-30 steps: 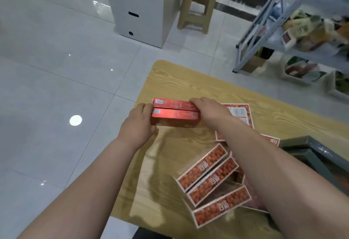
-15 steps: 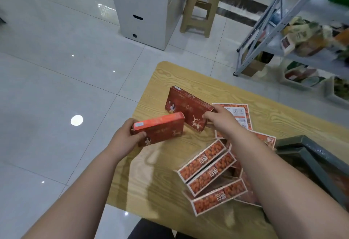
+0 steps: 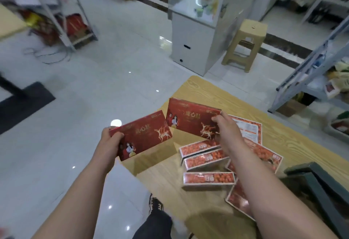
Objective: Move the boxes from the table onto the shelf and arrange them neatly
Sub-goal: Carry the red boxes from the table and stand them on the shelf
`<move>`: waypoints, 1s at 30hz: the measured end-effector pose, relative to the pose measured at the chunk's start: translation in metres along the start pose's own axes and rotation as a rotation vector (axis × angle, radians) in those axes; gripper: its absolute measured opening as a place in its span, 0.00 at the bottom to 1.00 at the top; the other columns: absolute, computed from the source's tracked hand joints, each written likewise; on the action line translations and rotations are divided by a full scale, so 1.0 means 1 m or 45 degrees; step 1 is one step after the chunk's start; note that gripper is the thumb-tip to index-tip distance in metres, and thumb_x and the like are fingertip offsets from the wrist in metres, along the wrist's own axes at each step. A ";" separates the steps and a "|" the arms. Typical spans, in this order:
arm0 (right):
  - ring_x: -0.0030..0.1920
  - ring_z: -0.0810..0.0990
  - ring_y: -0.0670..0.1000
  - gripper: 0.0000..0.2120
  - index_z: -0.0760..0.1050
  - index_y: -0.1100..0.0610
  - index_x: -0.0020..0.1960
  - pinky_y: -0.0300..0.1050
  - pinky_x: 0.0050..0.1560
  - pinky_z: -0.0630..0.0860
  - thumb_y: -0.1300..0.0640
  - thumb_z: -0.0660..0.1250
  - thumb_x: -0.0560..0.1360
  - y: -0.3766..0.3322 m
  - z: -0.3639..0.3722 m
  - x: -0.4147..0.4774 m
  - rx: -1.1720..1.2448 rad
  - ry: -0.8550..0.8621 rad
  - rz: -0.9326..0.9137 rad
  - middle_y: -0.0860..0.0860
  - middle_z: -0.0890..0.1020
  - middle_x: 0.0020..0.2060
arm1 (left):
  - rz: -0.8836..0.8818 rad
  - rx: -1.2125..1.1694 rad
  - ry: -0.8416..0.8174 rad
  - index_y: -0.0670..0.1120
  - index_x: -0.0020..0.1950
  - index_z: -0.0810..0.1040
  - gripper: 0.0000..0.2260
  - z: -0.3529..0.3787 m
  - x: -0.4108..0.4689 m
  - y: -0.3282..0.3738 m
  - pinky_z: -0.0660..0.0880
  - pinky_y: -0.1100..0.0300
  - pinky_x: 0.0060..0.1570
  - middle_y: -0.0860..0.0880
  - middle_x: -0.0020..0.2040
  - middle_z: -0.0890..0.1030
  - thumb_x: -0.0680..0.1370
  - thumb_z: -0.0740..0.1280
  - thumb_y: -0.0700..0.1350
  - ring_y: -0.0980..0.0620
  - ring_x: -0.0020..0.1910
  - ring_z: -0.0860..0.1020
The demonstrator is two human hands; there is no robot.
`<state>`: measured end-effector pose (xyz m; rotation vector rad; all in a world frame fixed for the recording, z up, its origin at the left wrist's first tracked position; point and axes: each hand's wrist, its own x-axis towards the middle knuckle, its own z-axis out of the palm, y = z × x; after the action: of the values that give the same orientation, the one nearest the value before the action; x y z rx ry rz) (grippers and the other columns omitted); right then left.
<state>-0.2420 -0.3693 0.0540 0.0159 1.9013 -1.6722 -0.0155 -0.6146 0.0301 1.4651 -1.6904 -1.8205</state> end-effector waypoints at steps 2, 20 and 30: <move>0.45 0.84 0.57 0.10 0.80 0.52 0.52 0.57 0.44 0.81 0.54 0.62 0.75 0.000 0.012 -0.018 -0.075 -0.071 -0.051 0.54 0.83 0.43 | 0.015 -0.072 0.145 0.48 0.62 0.72 0.18 -0.024 -0.039 -0.010 0.76 0.53 0.44 0.45 0.53 0.80 0.72 0.63 0.47 0.48 0.47 0.80; 0.37 0.76 0.54 0.09 0.77 0.52 0.46 0.49 0.39 0.73 0.52 0.60 0.71 0.090 0.233 -0.194 -0.777 -0.905 -0.094 0.49 0.78 0.38 | -0.194 -0.302 0.954 0.59 0.55 0.75 0.12 -0.247 -0.308 -0.183 0.73 0.59 0.42 0.49 0.51 0.80 0.77 0.62 0.43 0.56 0.45 0.77; 0.45 0.82 0.62 0.16 0.78 0.54 0.52 0.54 0.44 0.81 0.49 0.60 0.69 0.175 0.364 -0.316 -1.089 -1.384 -0.082 0.58 0.83 0.48 | -0.403 -0.546 1.326 0.62 0.57 0.75 0.13 -0.333 -0.426 -0.280 0.80 0.49 0.45 0.47 0.49 0.82 0.78 0.61 0.45 0.47 0.45 0.82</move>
<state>0.2386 -0.5462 0.0250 -1.0556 1.5226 -0.5029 0.5583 -0.4145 0.0561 1.9937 -0.5556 -1.0392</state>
